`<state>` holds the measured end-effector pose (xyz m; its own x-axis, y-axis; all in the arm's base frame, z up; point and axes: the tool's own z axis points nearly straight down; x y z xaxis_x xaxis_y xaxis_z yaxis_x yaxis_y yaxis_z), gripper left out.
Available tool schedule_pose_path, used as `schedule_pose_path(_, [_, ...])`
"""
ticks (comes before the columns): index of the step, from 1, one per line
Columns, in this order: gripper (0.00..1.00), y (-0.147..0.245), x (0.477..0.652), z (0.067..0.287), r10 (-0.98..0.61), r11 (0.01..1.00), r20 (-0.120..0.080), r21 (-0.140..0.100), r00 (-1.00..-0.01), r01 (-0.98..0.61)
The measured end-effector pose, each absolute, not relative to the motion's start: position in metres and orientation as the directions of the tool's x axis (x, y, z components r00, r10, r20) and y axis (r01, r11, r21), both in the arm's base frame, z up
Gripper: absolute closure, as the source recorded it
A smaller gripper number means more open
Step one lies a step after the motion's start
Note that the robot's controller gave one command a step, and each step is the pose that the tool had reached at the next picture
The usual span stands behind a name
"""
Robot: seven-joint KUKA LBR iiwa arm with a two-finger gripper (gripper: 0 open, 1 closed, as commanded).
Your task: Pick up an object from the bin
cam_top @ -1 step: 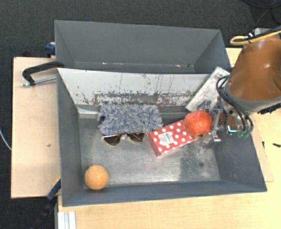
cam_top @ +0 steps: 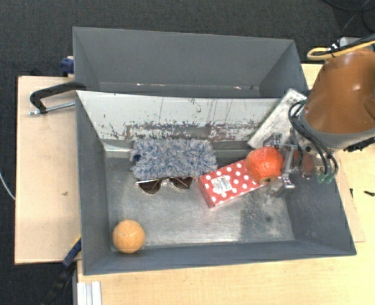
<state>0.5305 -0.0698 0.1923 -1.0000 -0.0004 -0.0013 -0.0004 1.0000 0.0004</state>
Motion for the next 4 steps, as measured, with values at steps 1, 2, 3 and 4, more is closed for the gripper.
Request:
schedule_pose_path(1, [0.0, -0.072, 0.548, 0.166, -0.047, 0.999, -0.009, -0.001, -0.999, -0.047])
schedule_pose_path(2, [0.0, -0.075, 0.59, 0.145, -0.239, 0.971, -0.007, -0.001, -0.971, -0.239])
schedule_pose_path(3, [0.0, -0.075, 0.591, 0.146, -0.239, 0.971, -0.008, -0.002, -0.971, -0.239])
schedule_pose_path(4, [0.0, -0.08, 0.583, 0.093, -0.312, 0.95, -0.006, -0.002, -0.95, -0.312])
